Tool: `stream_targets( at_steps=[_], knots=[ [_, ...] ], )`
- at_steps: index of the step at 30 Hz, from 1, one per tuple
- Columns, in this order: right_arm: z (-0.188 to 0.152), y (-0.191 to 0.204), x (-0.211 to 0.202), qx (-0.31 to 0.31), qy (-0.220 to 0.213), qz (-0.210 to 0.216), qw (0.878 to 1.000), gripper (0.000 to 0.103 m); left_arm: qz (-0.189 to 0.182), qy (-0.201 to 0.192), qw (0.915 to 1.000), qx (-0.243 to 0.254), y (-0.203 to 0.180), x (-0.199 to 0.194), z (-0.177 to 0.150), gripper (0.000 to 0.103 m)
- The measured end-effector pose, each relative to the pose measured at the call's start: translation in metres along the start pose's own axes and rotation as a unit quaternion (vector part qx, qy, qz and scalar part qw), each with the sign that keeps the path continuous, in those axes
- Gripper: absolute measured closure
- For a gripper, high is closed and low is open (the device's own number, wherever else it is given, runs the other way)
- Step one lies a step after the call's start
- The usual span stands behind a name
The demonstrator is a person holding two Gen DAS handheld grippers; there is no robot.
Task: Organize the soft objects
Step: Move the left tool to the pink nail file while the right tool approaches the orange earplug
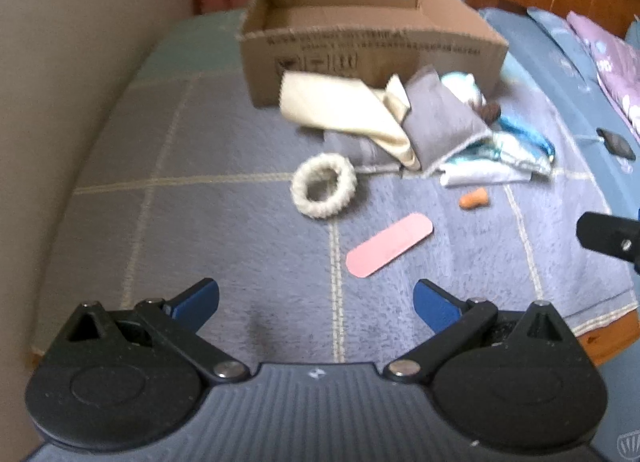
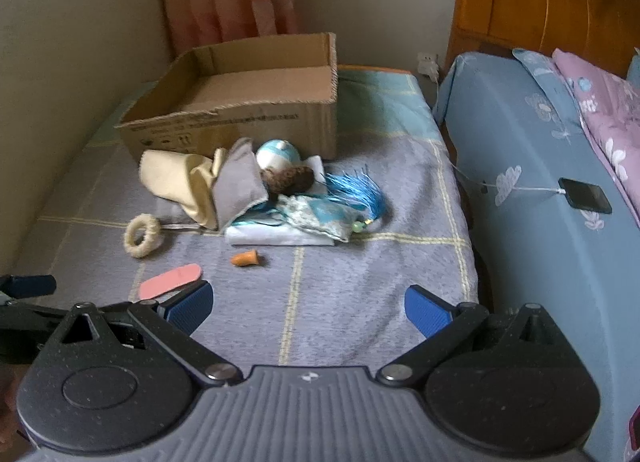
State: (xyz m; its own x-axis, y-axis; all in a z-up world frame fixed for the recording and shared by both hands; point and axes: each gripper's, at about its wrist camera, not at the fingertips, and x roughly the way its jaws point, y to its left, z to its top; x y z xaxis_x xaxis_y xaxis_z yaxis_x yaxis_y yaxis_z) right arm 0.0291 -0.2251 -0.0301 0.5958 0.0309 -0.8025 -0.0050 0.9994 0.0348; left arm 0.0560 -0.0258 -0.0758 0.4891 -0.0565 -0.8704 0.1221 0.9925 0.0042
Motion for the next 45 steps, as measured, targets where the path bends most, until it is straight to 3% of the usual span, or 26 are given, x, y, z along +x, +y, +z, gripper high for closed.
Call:
stream_targets(
  at_steps=[10, 18, 23, 26, 33, 38, 45],
  knots=[
    [-0.002, -0.012, 0.017, 0.008, 0.013, 0.006, 1.000, 0.000, -0.018, 0.023, 0.9995, 0.011, -0.001, 0.023, -0.003, 0.000],
    [0.000, -0.013, 0.025, 0.012, 0.013, 0.021, 1.000, 0.000, -0.042, -0.007, 0.9976, 0.055, 0.007, 0.023, -0.007, 0.000],
    [-0.003, -0.010, 0.030, 0.009, 0.020, 0.030, 0.999, 0.000, -0.063, -0.049, 0.9932, 0.084, 0.015, 0.022, -0.017, 0.000],
    [-0.004, -0.008, 0.032, 0.005, 0.023, 0.032, 0.999, 0.000, -0.072, -0.048, 0.9910, 0.103, 0.015, 0.023, -0.014, 0.001],
    [-0.001, -0.014, 0.035, 0.018, 0.022, 0.034, 0.999, 0.000, -0.136, -0.071, 0.9742, 0.166, 0.003, 0.014, -0.007, 0.001],
    [0.001, -0.015, 0.036, 0.015, 0.023, 0.031, 0.999, 0.000, -0.189, -0.055, 0.9645, 0.176, -0.008, 0.020, 0.004, 0.001],
    [0.002, -0.015, 0.039, 0.013, 0.026, 0.031, 0.999, 0.000, -0.202, -0.039, 0.9575, 0.201, -0.019, 0.029, 0.009, 0.001]
  ],
)
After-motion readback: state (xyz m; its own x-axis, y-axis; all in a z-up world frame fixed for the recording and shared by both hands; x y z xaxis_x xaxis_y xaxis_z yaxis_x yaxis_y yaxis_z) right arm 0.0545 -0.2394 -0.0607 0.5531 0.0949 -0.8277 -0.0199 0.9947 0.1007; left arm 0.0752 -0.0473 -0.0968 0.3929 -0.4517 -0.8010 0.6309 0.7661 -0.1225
